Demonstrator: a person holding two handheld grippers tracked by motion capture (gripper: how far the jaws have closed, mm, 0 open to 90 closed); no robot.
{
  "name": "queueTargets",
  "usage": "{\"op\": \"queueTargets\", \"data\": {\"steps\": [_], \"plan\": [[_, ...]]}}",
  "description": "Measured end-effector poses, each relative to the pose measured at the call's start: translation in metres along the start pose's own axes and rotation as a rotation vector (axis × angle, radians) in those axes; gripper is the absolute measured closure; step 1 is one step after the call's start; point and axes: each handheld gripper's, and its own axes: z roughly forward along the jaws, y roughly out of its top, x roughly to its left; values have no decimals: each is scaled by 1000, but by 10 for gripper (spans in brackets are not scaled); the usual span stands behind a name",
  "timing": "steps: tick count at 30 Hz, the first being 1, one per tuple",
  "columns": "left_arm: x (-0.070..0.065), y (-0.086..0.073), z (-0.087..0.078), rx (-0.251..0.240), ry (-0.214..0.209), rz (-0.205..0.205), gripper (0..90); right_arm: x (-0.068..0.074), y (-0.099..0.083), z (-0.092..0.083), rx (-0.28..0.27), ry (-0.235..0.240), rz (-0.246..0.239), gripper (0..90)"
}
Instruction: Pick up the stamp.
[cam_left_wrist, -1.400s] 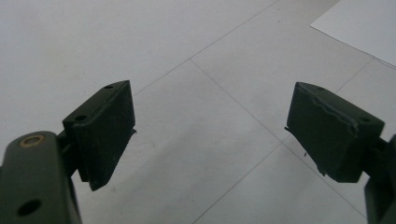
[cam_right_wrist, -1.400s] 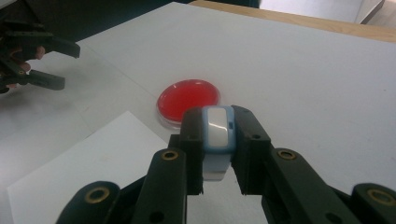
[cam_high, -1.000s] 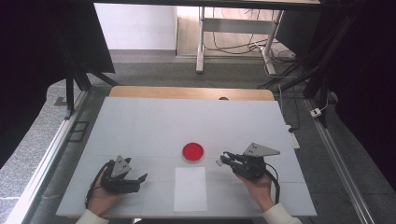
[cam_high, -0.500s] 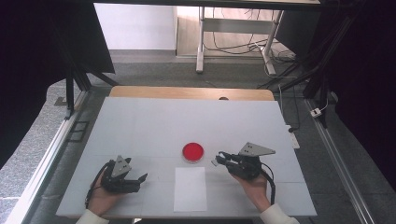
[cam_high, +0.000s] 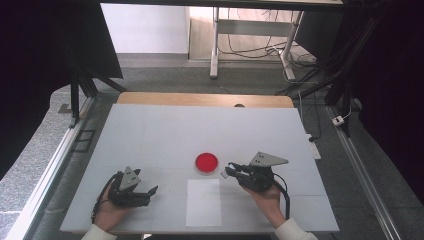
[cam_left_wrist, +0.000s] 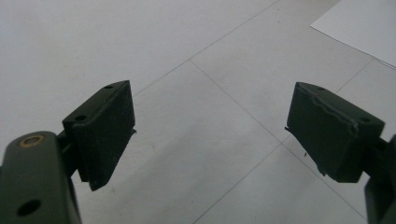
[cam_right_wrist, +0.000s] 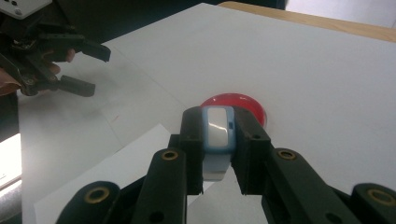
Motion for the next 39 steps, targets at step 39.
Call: {"op": "queueTargets", "data": {"steps": [39], "plan": [[1, 6, 7, -24, -20, -19, 160, 14, 8, 21, 3, 46, -7, 748]]}}
